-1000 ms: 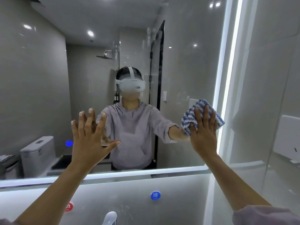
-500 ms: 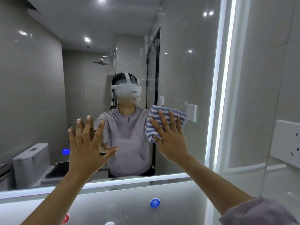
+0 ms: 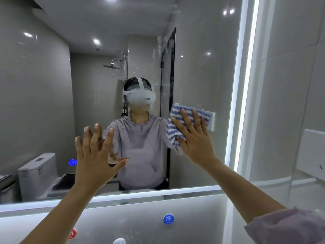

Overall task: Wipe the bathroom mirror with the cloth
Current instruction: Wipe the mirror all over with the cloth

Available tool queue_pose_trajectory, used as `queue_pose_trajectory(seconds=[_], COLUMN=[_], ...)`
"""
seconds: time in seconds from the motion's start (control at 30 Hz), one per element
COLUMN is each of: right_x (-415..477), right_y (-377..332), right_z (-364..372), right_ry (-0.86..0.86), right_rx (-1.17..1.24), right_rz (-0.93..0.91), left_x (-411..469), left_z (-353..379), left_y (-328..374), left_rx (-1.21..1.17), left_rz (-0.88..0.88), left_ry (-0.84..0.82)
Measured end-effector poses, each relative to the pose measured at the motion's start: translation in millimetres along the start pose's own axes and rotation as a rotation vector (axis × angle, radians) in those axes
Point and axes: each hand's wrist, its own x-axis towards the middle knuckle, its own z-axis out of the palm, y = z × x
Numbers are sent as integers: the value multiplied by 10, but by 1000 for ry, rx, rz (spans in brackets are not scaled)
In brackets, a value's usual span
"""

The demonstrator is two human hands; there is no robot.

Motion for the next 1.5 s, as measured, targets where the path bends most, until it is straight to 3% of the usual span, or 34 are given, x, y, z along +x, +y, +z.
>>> queue_pose_trajectory(seconds=[0.2, 0.33, 0.5, 0.6, 1.0, 1.23, 1.5], right_x=[-108, -112, -59, 55, 602, 632, 378], right_y=[488, 560, 349, 43, -1031, -787, 115], right_z=[6, -43, -100, -85, -51, -24, -131], right_ry=[4, 102, -43, -51, -41, -23, -21], right_rx=[7, 102, 135, 116, 47, -2, -68], right_rz=[256, 455, 553, 498, -21, -79, 190], left_x=[-3, -1, 7, 7, 0, -8, -6], left_z=[-3, -15, -43, -72, -79, -76, -69], left_y=[5, 6, 26, 37, 34, 33, 31], left_rx=[4, -7, -25, -31, 3, -2, -9], left_rz=[-2, -9, -20, -29, -15, -7, -5], left_ry=[0, -14, -41, -67, -79, -66, -41])
